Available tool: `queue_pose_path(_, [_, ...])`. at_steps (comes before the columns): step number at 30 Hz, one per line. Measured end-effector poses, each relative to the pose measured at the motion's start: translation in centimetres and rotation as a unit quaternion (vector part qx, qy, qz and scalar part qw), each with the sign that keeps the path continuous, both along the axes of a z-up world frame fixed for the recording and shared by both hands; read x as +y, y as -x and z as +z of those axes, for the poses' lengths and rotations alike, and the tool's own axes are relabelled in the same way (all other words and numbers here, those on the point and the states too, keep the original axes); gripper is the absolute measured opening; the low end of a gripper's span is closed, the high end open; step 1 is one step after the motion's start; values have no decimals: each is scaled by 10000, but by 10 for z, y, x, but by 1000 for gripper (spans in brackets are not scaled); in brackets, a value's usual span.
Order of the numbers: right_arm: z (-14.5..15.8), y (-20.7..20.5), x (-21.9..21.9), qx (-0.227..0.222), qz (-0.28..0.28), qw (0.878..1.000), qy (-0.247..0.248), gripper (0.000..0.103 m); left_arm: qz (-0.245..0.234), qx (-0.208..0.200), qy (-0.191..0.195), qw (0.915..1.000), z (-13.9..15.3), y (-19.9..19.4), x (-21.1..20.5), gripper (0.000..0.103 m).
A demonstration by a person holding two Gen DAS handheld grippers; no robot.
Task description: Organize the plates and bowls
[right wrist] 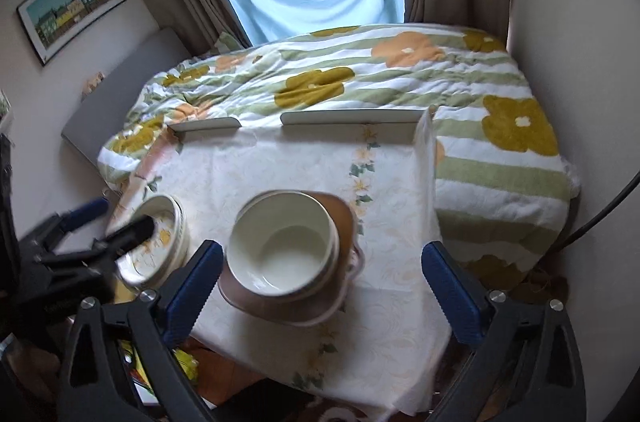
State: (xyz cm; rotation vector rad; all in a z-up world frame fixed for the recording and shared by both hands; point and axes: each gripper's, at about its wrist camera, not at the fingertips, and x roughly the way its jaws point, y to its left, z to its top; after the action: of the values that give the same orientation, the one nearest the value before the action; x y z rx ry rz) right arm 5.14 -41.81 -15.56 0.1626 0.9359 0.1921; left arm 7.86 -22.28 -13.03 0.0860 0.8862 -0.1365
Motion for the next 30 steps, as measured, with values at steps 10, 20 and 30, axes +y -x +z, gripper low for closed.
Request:
queue_pose_path(10, [-35, -5, -4, 1000, 24, 9943, 365, 99, -617, 1442, -267, 9873, -53, -29, 0, 95])
queue_pose_path(20, [-110, -53, 11, 2300, 621, 9693, 610, 70, -985, 2693, -215, 9578, -126, -74, -9, 80])
queue_pose_path(30, [-142, -77, 28, 2738, 1052, 9546, 518, 34, -1232, 3202, -121, 9392, -169, -96, -26, 41])
